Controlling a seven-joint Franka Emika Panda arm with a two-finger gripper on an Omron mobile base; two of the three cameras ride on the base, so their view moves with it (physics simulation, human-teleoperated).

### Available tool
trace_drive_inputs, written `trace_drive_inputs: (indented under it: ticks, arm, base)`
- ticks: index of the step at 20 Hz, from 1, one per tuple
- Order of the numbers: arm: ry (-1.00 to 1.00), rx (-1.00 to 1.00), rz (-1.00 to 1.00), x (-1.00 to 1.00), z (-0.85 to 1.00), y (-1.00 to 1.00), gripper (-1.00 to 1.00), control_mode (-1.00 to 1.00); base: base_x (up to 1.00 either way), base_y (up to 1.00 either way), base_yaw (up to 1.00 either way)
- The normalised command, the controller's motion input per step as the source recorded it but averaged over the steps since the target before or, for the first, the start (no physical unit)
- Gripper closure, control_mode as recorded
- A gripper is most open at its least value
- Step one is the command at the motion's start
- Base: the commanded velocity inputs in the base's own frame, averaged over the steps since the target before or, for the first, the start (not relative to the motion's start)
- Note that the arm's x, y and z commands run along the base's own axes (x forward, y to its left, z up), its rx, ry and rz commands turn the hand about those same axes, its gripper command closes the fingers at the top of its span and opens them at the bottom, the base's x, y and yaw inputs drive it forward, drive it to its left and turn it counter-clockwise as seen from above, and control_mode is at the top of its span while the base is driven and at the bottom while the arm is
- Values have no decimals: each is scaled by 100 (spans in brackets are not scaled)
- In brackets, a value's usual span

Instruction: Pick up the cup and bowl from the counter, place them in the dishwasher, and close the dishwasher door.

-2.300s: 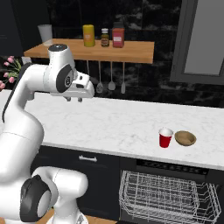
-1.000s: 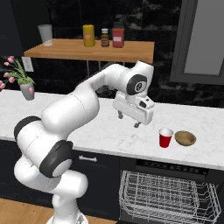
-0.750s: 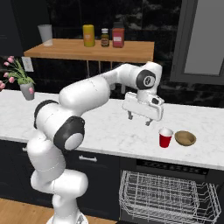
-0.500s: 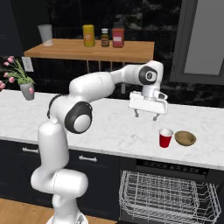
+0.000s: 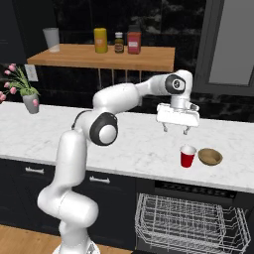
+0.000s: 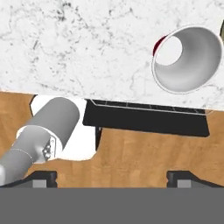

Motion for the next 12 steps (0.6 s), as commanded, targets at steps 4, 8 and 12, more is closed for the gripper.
trace_drive_inputs:
  ticks: [4,8,12]
  arm:
    - [0,0,-31,22,-19,-2,-100,-100]
    - [0,-3,-25,74,-10,0,-100,-100]
    - [0,-8,-20,55,-4,0,-100,-100]
  base:
    - [0,0,0]
    - [0,0,0]
    - [0,0,0]
